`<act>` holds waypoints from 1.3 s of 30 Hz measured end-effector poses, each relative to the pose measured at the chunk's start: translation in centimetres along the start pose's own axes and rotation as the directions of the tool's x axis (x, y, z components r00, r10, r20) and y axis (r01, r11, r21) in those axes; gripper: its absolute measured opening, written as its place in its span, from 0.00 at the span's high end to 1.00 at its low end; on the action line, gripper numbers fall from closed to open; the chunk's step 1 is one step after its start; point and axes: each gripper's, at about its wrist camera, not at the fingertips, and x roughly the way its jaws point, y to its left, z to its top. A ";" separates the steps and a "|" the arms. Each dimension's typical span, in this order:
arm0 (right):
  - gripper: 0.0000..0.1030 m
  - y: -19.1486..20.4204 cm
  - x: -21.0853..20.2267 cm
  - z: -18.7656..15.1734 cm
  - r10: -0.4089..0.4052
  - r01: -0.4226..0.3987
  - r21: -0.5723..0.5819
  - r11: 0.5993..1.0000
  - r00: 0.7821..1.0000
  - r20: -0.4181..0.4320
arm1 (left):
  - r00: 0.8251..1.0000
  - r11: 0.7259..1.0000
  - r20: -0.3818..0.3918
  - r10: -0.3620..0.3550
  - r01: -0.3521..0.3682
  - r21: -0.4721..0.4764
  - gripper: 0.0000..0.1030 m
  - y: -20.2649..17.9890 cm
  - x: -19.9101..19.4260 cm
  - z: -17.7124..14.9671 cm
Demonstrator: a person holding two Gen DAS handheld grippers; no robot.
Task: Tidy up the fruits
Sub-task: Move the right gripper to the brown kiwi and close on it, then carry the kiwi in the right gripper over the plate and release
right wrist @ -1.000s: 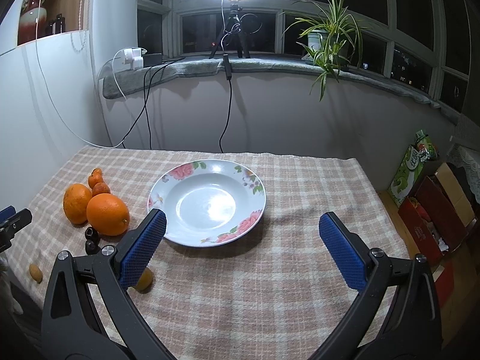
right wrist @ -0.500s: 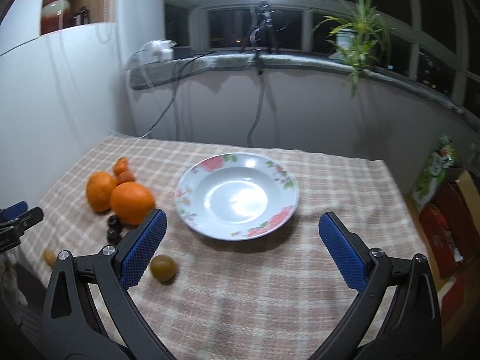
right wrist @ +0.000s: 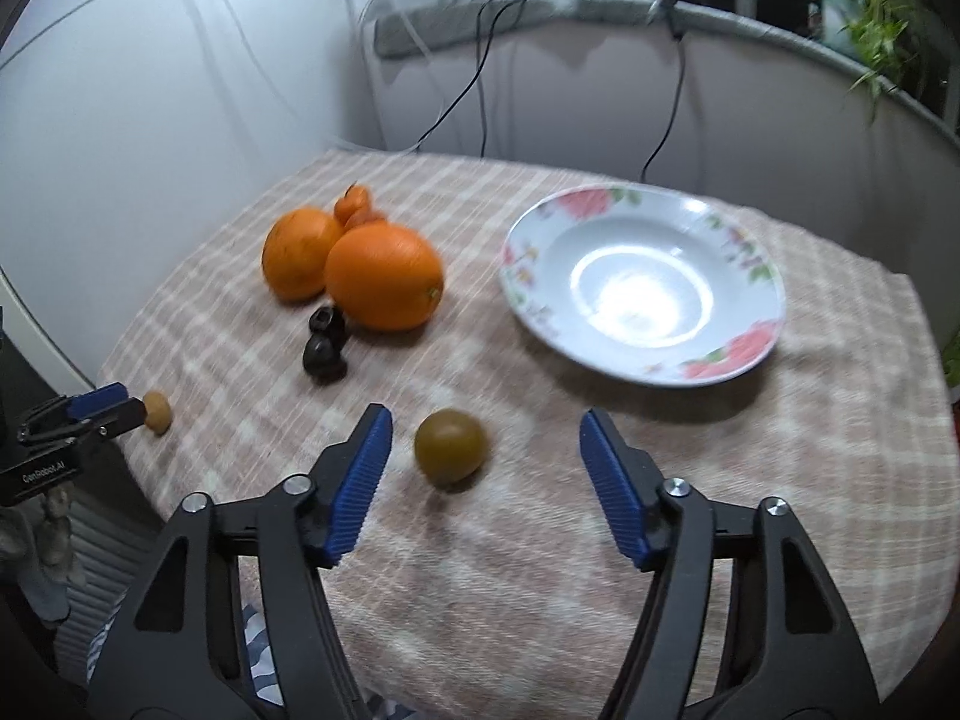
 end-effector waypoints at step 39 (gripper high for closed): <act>0.70 -0.7 4.2 0.4 0.094 -0.090 0.039 0.995 0.990 -0.110 | 0.996 0.996 0.000 -0.087 0.087 0.015 0.74 -1.6 2.0 2.5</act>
